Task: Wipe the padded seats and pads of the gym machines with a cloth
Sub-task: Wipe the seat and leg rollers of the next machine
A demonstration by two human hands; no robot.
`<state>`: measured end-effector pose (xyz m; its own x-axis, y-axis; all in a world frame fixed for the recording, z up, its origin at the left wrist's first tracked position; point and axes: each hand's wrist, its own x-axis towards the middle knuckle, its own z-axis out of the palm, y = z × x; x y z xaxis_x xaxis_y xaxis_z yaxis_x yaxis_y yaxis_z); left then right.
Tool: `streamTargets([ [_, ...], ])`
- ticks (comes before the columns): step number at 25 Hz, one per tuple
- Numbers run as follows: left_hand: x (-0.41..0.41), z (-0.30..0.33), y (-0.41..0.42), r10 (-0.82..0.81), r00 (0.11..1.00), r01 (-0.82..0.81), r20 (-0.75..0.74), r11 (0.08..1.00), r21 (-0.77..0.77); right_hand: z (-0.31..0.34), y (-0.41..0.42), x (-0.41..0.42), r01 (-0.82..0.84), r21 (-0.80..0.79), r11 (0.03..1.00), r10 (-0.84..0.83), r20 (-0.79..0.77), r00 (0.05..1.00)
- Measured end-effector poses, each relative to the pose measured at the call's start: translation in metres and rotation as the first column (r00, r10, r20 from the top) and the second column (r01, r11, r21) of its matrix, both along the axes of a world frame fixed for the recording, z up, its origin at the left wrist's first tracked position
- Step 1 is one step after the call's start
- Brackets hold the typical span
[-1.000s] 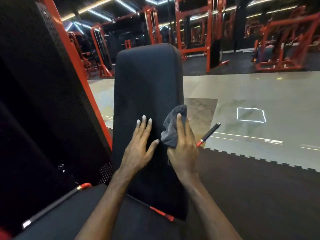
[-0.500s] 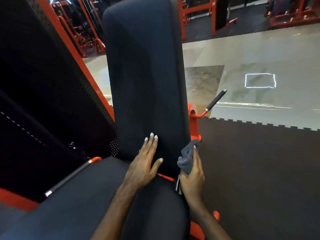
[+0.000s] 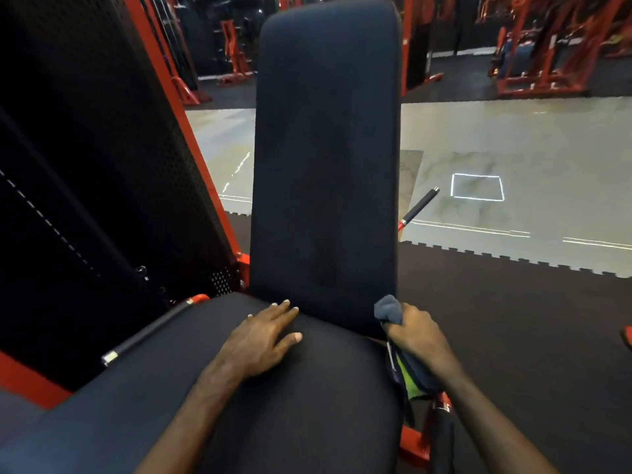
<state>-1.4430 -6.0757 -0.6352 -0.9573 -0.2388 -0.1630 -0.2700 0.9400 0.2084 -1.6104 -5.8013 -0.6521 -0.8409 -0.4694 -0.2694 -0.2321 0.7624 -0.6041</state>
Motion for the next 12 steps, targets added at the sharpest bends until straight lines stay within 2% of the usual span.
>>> streamTargets([
  [3, 0.038, 0.002, -0.006, 0.007, 1.0, -0.007, 0.028, 1.0, 0.015, 0.015, -0.023, 0.018, -0.239, 0.192, 0.952, 0.233, 0.056, 0.971],
  [5, 0.067, 0.0, -0.018, 0.028, 0.999, -0.028, 0.021, 1.0, 0.001, 0.018, -0.04, 0.023, -0.263, 0.264, 0.928, 0.255, 0.063, 0.965],
  [8, 0.084, 0.0, -0.028, 0.055, 0.998, -0.054, 0.04, 0.998, -0.014, -0.005, -0.062, 0.001, -0.267, 0.264, 0.927, 0.254, 0.081, 0.964],
  [12, 0.076, 0.003, -0.03, 0.105, 0.994, -0.104, -0.032, 0.994, 0.015, 0.016, -0.066, 0.023, -0.265, 0.224, 0.938, 0.259, 0.055, 0.964],
])
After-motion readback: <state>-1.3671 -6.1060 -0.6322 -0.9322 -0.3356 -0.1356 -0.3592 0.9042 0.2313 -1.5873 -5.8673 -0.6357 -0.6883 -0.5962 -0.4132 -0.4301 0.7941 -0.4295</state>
